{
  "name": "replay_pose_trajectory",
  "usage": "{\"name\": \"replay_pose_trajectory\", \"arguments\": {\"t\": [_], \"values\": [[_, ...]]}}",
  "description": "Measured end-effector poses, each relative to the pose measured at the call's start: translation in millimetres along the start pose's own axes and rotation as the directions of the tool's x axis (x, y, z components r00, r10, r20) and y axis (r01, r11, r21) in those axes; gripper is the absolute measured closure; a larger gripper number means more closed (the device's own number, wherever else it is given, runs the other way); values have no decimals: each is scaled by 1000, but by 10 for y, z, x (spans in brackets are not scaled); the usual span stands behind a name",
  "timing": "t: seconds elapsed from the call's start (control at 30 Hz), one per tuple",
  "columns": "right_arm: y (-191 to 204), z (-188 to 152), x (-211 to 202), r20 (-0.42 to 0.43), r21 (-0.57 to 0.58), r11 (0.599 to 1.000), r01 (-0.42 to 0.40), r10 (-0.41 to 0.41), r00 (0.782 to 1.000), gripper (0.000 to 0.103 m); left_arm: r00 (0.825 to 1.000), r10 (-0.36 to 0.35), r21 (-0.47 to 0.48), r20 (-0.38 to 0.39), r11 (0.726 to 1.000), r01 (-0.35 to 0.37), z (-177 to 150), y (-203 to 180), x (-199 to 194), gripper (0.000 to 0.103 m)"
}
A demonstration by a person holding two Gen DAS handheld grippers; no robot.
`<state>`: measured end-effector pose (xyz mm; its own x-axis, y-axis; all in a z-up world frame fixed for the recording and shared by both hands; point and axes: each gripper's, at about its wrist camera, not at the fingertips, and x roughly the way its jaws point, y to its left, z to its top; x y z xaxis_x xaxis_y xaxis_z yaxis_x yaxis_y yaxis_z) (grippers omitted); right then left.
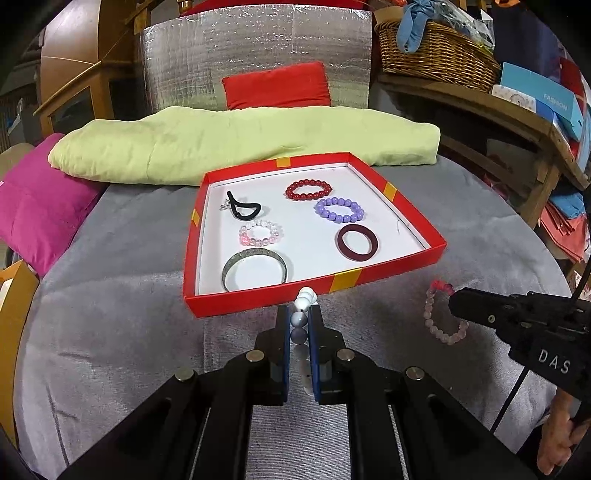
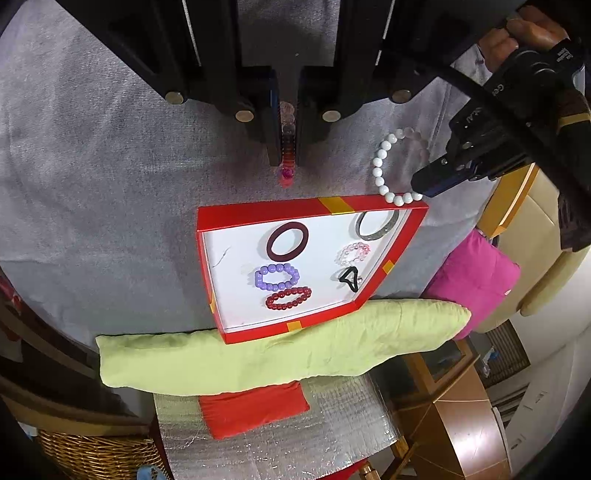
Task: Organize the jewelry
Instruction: 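Lift the pink-clear bracelet with the right tool while the left tool lifts the white bracelet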
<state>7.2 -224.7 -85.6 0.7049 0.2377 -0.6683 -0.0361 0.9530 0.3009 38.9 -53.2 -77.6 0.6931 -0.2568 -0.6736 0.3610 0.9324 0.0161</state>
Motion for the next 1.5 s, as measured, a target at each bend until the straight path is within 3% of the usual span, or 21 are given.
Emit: {"name": "replay_pose_trajectory", "arguments": {"t": [0.57, 0.87, 1.03, 1.13, 1.27, 1.33, 1.5], "values": [[-106, -27, 139, -72, 23, 999, 37, -36, 997, 96, 998, 6, -16, -63, 1000, -7, -142, 200, 107, 93], [-258, -67, 252, -139, 53, 997, 53, -45, 989, 94, 990, -37, -107, -134, 994, 23, -297, 485, 239, 93], [-281, -73, 288, -170, 64, 997, 45, -34, 985, 92, 987, -53, -94, -149, 995, 40, -331, 449, 290, 75], [-254, -77, 292, -174, 36, 998, 46, -40, 984, 89, 989, -35, -46, -145, 999, 29, -341, 370, 306, 74], [-223, -94, 287, -172, 1, 999, 49, -48, 984, 89, 990, -39, -36, -137, 999, 35, -344, 360, 314, 75], [-216, -109, 273, -169, -11, 999, 48, -49, 984, 89, 990, -44, -28, -130, 999, 41, -347, 353, 306, 88], [-132, -149, 244, -149, -83, 994, 75, -87, 985, 92, 992, -33, 6, -119, 999, 34, -342, 295, 296, 93]]}}
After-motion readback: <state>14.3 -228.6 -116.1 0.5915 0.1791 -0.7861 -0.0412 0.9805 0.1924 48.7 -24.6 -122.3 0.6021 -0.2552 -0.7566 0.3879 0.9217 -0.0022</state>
